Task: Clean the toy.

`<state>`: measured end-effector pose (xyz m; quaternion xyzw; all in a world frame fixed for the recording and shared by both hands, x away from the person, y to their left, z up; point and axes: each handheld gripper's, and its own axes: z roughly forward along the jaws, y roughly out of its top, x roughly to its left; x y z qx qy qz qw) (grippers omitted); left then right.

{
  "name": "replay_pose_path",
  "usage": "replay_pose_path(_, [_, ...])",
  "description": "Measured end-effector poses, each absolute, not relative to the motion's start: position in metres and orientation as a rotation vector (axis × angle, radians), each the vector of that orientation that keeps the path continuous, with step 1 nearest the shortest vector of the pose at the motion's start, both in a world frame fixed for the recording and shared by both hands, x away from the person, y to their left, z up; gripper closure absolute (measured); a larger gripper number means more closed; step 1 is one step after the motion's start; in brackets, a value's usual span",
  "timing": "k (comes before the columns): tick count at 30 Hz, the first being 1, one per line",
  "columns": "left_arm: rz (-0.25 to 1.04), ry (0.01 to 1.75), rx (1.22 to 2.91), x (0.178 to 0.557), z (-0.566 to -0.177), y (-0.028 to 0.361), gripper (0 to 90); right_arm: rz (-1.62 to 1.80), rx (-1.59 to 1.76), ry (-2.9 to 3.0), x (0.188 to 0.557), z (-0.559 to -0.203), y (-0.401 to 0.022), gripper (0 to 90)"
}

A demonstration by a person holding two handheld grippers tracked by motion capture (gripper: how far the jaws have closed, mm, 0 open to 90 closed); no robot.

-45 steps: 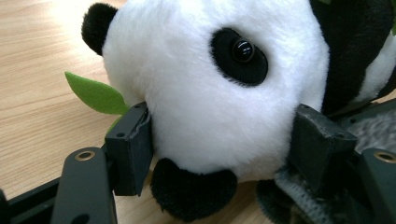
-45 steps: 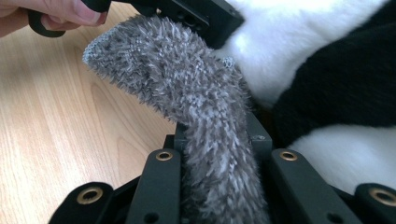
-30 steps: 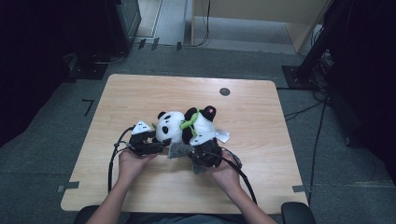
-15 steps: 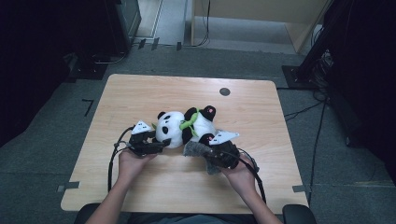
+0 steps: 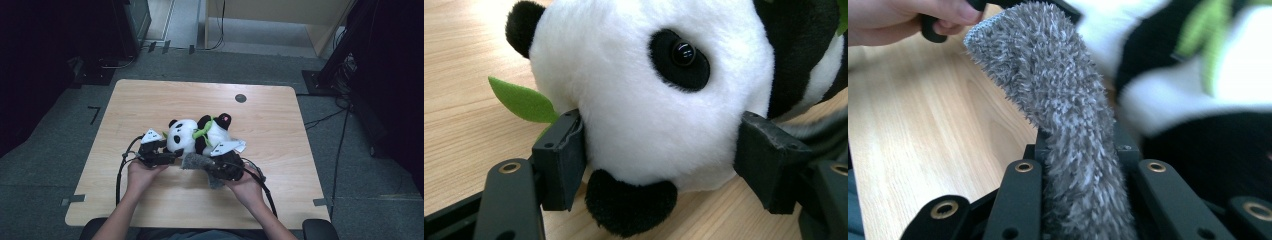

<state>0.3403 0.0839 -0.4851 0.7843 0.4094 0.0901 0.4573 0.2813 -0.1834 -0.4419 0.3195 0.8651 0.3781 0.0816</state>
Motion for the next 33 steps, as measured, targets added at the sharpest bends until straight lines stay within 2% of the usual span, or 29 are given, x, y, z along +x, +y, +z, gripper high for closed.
replay_pose_path(12, [0.216,1.012,1.94,0.341,-0.484,0.084,26.5,1.07,0.913,2.627,0.306,-0.452,-0.141,74.2])
replay_pose_path(18, [0.223,1.007,1.941,0.34,-0.485,0.084,26.4,1.069,0.956,2.615,0.314,-0.458,-0.143,73.4])
replay_pose_path(33, [0.221,1.01,1.935,0.341,-0.485,0.084,26.2,1.002,0.919,2.595,0.305,-0.454,-0.157,73.8])
